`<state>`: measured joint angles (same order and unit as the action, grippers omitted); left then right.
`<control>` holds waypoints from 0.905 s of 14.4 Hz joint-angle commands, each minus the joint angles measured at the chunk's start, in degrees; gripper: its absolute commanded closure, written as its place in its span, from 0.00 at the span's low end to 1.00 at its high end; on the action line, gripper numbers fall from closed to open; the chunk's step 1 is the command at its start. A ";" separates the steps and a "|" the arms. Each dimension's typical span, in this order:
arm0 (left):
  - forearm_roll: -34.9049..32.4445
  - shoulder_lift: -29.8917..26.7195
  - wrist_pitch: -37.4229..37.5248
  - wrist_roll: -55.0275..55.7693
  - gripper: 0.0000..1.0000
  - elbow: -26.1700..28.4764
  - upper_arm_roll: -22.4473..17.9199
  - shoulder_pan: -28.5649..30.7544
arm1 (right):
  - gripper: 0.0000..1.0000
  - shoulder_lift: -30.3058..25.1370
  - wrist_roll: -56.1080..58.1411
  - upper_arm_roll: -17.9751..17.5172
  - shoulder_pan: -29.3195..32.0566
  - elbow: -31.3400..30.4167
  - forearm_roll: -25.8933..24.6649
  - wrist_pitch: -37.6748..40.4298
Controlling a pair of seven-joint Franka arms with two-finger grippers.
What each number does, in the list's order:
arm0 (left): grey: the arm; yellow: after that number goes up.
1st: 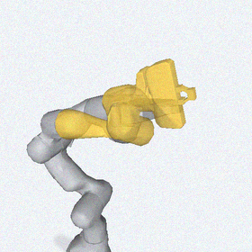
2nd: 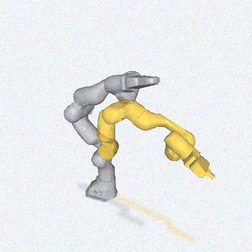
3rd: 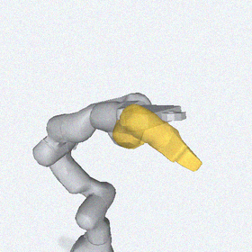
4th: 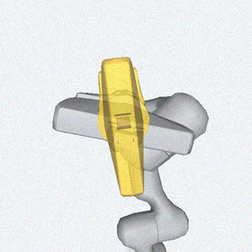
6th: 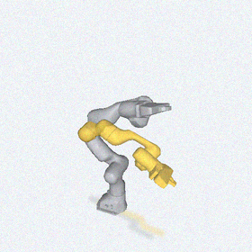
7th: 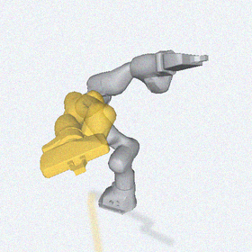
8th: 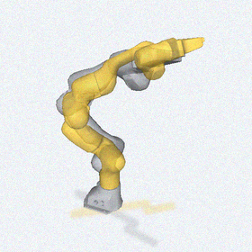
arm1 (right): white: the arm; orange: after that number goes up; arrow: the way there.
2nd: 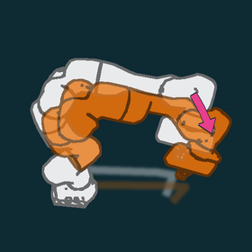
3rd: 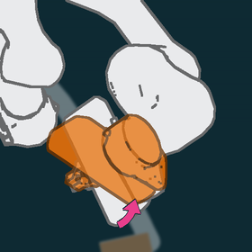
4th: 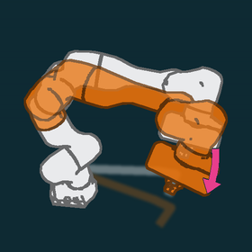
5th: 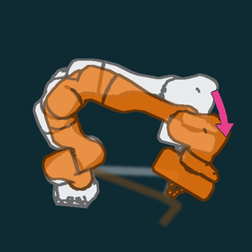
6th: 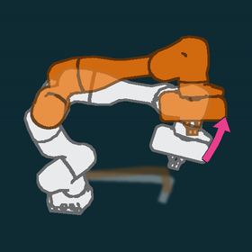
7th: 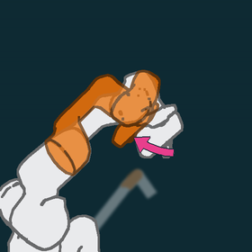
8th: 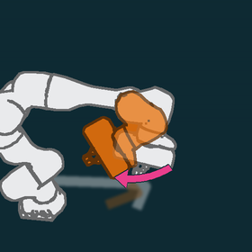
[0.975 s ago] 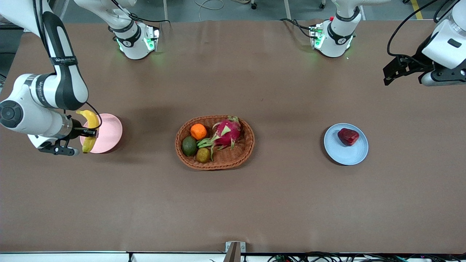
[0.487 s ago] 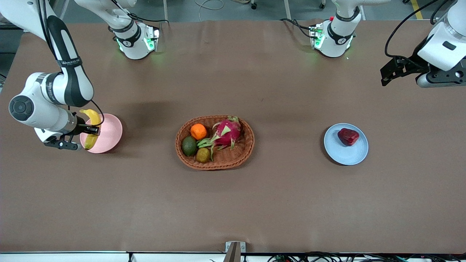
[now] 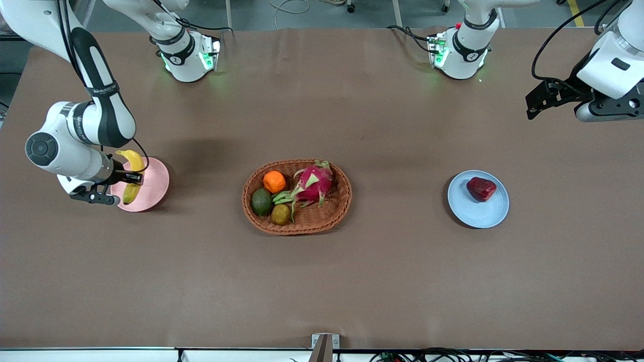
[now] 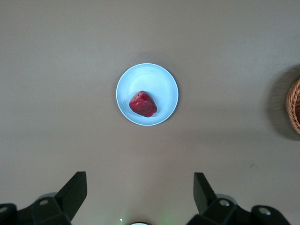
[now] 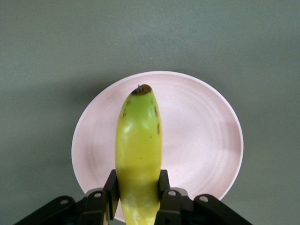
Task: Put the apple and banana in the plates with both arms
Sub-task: 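Lower the banana onto the pink plate with the right gripper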
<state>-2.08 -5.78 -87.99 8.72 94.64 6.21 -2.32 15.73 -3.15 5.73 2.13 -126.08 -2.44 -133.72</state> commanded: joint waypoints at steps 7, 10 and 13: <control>0.49 -0.64 -0.51 -0.99 0.00 0.11 0.03 0.56 | 0.42 3.61 -0.37 -0.90 1.91 -1.80 -1.07 -5.41; 0.49 -0.82 -0.51 -0.99 0.00 -0.07 0.03 0.56 | 0.00 0.20 -0.90 -1.07 1.91 0.99 -0.55 2.47; 0.49 -1.08 -0.51 -0.99 0.00 -0.07 0.03 0.65 | 0.00 -2.19 -0.99 -1.07 1.91 11.43 -0.37 15.02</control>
<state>-2.08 -5.94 -88.25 8.72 94.53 6.12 -2.18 16.63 -3.39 5.71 2.81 -120.62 -2.44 -126.76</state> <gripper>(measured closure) 0.000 0.097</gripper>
